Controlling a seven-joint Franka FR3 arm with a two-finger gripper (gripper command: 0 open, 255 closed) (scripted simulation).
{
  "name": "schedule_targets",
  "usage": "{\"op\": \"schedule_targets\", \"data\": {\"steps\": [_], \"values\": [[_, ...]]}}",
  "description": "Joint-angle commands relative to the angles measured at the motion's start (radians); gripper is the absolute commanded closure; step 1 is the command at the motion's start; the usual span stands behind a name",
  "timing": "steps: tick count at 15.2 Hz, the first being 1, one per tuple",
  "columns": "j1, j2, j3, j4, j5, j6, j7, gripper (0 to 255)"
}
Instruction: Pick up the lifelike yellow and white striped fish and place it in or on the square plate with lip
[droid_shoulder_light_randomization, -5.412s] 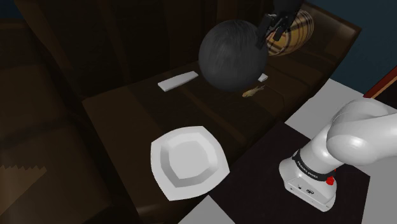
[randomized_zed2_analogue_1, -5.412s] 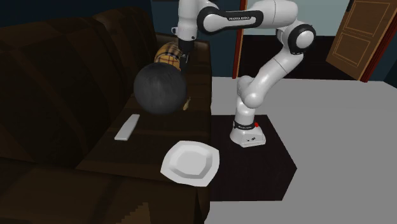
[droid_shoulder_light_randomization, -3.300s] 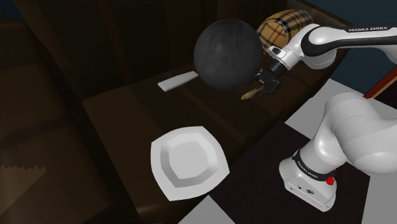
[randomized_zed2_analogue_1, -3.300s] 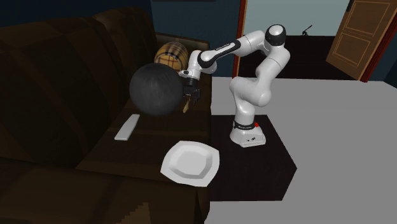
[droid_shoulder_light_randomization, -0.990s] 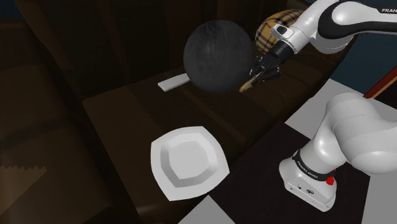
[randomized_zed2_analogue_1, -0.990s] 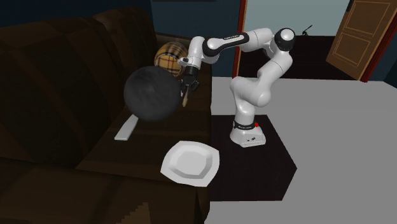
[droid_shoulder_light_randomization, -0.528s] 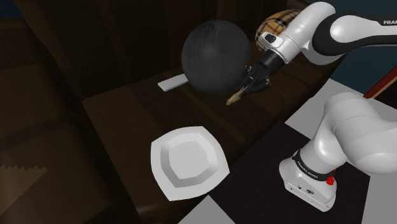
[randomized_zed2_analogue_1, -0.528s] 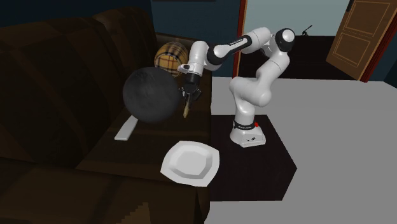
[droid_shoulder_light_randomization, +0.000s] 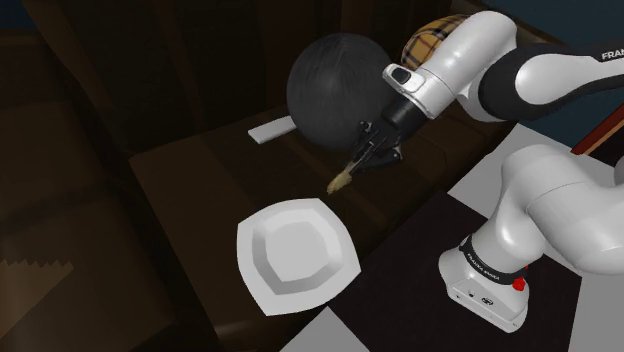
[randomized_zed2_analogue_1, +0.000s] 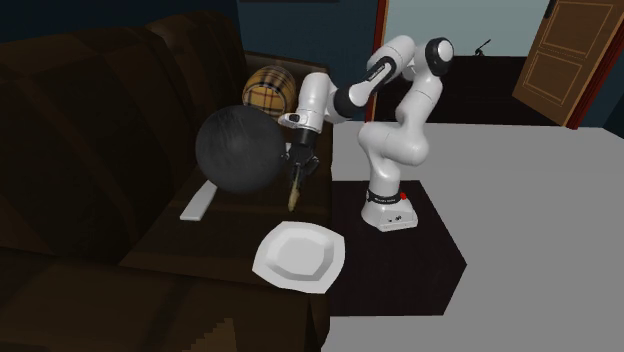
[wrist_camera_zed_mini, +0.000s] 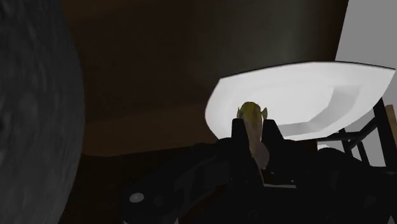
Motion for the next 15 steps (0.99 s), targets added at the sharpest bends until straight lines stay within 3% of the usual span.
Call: {"op": "schedule_targets", "data": {"steps": [1, 10, 13, 15], "values": [[0.068, 0.048, 0.034, -0.002, 0.031, 0.078, 0.046, 255], [0.373, 0.337, 0.140, 0.099, 0.171, 0.355, 0.214, 255], [0.460, 0.437, 0.152, 0.157, 0.214, 0.415, 0.251, 255], [0.494, 0.454, 0.121, 0.145, 0.229, 0.450, 0.229, 255]]}}
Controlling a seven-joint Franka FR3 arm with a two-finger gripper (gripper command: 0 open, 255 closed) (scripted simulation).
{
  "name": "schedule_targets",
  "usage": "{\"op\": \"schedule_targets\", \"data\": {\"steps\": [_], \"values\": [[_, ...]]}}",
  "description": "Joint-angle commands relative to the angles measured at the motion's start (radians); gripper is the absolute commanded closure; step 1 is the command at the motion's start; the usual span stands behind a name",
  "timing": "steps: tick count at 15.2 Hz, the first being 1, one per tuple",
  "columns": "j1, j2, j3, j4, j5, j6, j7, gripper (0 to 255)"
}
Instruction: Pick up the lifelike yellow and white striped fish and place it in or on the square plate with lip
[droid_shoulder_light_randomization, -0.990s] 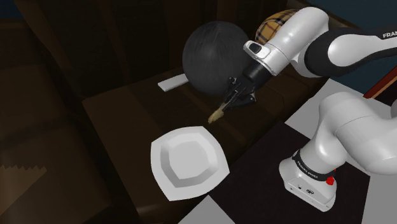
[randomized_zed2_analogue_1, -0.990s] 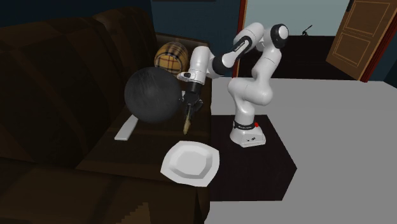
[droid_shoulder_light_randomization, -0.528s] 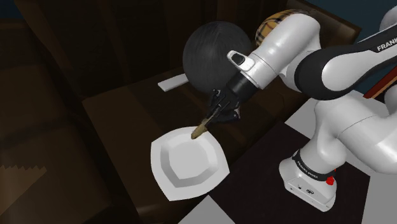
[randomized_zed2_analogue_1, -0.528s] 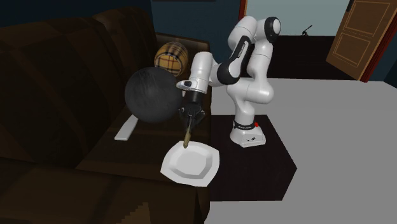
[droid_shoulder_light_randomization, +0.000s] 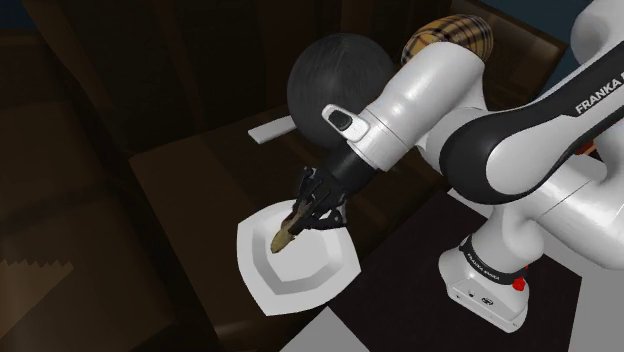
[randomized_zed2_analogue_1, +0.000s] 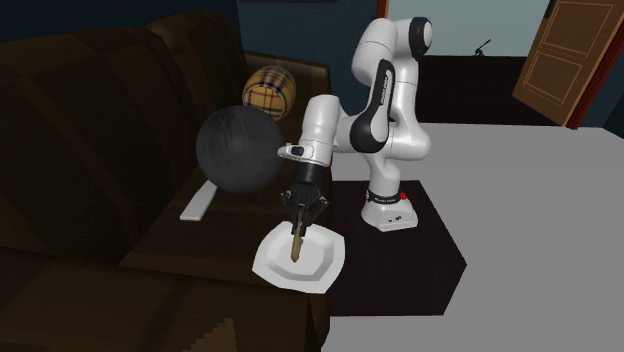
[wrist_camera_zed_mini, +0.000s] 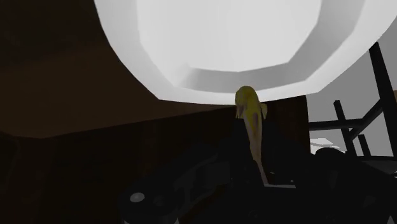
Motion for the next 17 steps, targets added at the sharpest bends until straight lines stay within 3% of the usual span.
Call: {"op": "schedule_targets", "data": {"steps": [1, 6, 12, 17], "values": [[0.037, 0.022, -0.028, -0.005, 0.017, 0.035, -0.016, 255], [0.156, 0.062, -0.140, -0.028, 0.061, 0.127, -0.078, 255], [0.345, 0.093, -0.327, -0.045, 0.089, 0.234, -0.139, 255], [0.345, 0.093, -0.328, -0.045, 0.084, 0.235, -0.135, 255]]}}
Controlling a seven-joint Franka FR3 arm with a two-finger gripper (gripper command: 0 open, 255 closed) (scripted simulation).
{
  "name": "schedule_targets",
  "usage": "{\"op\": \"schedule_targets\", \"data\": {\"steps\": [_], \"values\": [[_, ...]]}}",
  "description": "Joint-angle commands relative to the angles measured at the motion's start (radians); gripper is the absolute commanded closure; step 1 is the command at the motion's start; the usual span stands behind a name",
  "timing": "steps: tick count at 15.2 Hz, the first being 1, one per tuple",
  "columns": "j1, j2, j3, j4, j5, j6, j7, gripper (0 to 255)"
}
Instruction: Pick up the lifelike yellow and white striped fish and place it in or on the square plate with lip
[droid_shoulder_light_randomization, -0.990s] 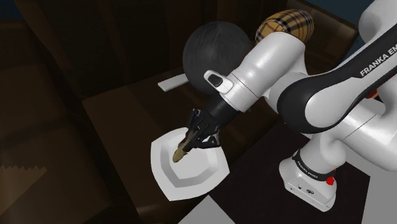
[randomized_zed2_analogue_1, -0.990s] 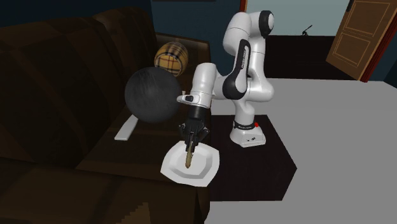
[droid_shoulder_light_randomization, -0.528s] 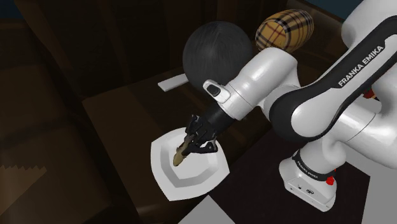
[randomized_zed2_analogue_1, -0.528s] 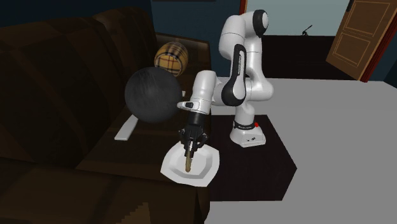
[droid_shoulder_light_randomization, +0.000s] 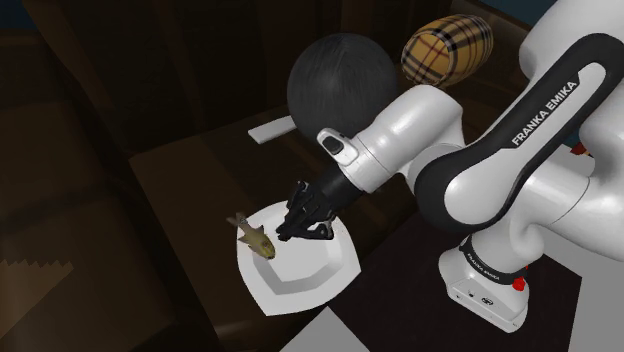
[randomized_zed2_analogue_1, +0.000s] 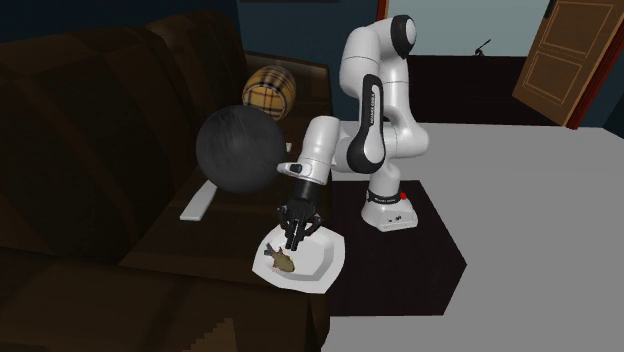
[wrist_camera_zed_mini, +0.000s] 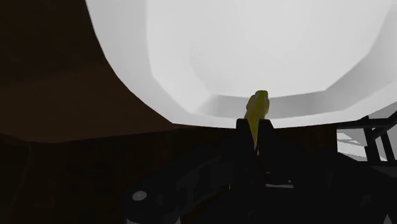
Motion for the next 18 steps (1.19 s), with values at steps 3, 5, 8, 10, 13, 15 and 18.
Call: {"op": "schedule_targets", "data": {"steps": [3, 5, 8, 10, 13, 15, 18], "values": [[-0.001, -0.005, -0.009, -0.012, -0.004, -0.071, -0.006, 0], [-0.002, -0.005, -0.008, -0.014, -0.004, -0.070, -0.006, 0], [0.010, -0.001, -0.013, -0.013, 0.000, -0.063, -0.004, 0], [-0.205, -0.070, 0.168, -0.047, -0.032, -0.157, 0.030, 0], [-0.350, -0.150, 0.278, -0.072, -0.075, -0.247, 0.068, 0], [-0.350, -0.150, 0.278, -0.072, -0.076, -0.247, 0.068, 0], [-0.350, -0.150, 0.278, -0.072, -0.076, -0.247, 0.068, 0]]}}
